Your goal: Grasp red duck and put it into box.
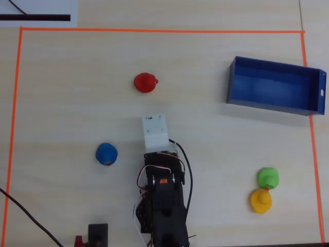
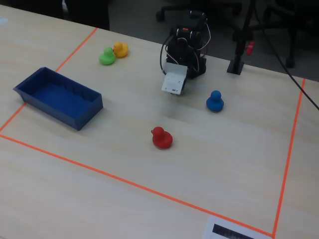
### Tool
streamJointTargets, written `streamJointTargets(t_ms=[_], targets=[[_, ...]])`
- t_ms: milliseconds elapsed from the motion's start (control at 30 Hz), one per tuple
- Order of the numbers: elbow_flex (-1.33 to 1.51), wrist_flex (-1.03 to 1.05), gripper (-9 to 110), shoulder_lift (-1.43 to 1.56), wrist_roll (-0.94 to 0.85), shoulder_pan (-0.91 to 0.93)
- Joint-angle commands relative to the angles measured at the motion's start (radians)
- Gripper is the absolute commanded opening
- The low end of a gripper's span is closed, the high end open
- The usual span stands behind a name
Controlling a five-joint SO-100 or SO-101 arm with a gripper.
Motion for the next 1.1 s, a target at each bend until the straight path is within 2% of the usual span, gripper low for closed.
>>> streamJointTargets(t_ms=[0,800,867,1067], targets=[[-0.005,0.023,4,-0.002,0.003,0.006],[-0.005,0.023,4,-0.002,0.003,0.006],[-0.005,0.023,0,-0.002,0.003,0.006],[-0.005,0.023,0,-0.002,0.002,0.006]])
